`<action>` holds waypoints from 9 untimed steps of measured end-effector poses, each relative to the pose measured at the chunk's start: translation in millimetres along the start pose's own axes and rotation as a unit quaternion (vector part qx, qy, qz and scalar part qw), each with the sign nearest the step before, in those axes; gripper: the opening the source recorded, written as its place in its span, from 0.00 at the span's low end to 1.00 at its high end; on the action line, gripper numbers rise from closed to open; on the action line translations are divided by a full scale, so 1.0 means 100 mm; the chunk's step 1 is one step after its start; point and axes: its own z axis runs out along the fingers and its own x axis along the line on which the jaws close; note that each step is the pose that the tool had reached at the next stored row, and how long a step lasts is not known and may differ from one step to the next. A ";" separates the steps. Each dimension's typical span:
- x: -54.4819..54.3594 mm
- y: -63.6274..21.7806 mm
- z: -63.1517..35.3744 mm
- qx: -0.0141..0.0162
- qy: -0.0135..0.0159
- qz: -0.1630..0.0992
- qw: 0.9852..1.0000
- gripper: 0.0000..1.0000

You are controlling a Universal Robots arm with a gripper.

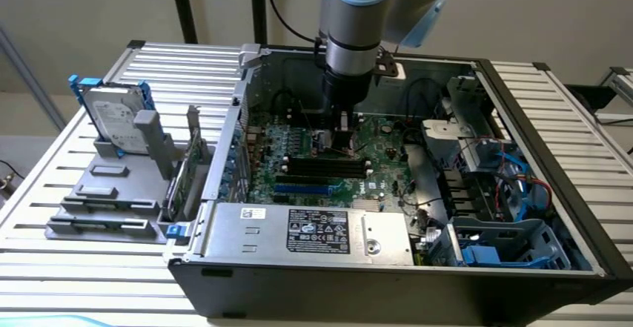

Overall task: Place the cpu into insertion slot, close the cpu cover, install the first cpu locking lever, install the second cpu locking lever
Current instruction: 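Place the cpu into insertion slot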

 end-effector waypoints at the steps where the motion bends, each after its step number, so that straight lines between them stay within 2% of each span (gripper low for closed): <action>1: 0.00 0.000 0.003 0.000 0.000 0.000 1.000 0.54; 9: 0.01 -0.017 0.020 0.000 0.000 0.000 1.000 0.54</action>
